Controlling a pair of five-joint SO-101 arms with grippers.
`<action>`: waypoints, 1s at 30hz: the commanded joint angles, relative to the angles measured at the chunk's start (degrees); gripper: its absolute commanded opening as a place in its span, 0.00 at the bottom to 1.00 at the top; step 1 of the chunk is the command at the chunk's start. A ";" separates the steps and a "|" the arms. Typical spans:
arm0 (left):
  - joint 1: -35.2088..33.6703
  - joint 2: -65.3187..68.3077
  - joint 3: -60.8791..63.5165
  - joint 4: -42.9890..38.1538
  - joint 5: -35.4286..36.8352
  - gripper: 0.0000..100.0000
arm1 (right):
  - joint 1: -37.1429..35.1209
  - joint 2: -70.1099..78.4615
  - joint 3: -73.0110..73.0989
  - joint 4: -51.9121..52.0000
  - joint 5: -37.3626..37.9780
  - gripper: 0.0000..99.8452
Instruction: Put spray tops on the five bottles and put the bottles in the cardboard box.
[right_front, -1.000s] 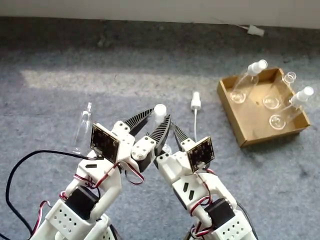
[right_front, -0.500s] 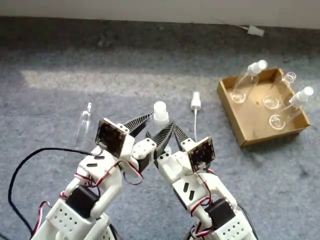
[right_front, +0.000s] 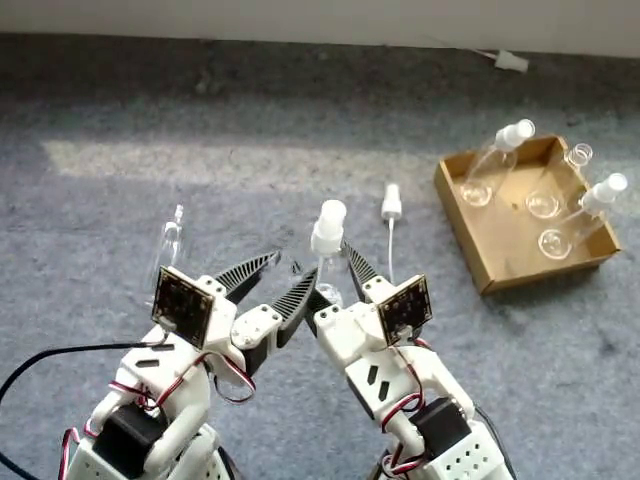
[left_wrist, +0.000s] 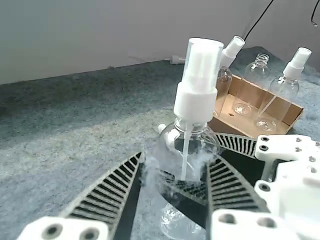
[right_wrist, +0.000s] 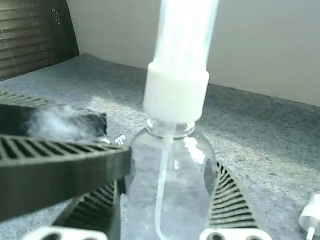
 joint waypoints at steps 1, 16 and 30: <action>-5.85 -0.75 -7.25 3.87 -0.62 0.13 | 0.04 -0.84 4.97 -0.22 0.62 0.09; -25.89 -0.75 -7.60 5.98 -0.70 0.00 | 4.53 -0.84 4.70 -0.31 0.62 0.09; -30.11 -0.75 9.80 7.91 -0.44 0.00 | 12.62 -0.84 0.75 -0.48 11.16 0.09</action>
